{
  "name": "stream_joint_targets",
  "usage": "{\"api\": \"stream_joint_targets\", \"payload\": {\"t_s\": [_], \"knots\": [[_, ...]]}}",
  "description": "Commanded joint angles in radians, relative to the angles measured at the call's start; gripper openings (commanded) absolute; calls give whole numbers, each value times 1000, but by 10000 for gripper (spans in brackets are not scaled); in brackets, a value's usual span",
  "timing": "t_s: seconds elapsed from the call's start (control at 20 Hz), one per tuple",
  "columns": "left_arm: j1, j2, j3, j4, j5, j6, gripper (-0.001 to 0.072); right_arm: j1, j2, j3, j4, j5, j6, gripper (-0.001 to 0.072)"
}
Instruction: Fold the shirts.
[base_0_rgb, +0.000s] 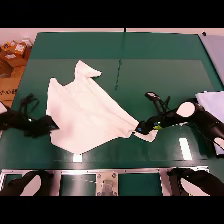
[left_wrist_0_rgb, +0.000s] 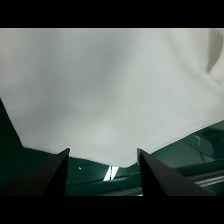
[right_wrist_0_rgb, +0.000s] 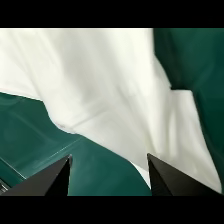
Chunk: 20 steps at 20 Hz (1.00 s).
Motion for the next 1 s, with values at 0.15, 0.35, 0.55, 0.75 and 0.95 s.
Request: {"api": "stream_joint_targets", "payload": {"t_s": [0.15,0.35,0.55,0.75,0.95], "knots": [[0,75,-374,-222,203,66,490,137,-83,64,-11,-67,-30,545],[0,75,-382,-213,157,48,490,144,-96,74,-10,-67,-29,545],[0,75,-385,-200,118,16,409,144,-103,74,-10,-64,-29,545],[-143,75,-454,-217,281,-43,412,145,-132,74,-7,-64,-29,545],[-293,75,-462,-262,522,-96,405,145,-133,74,-6,-63,-29,545]]}}
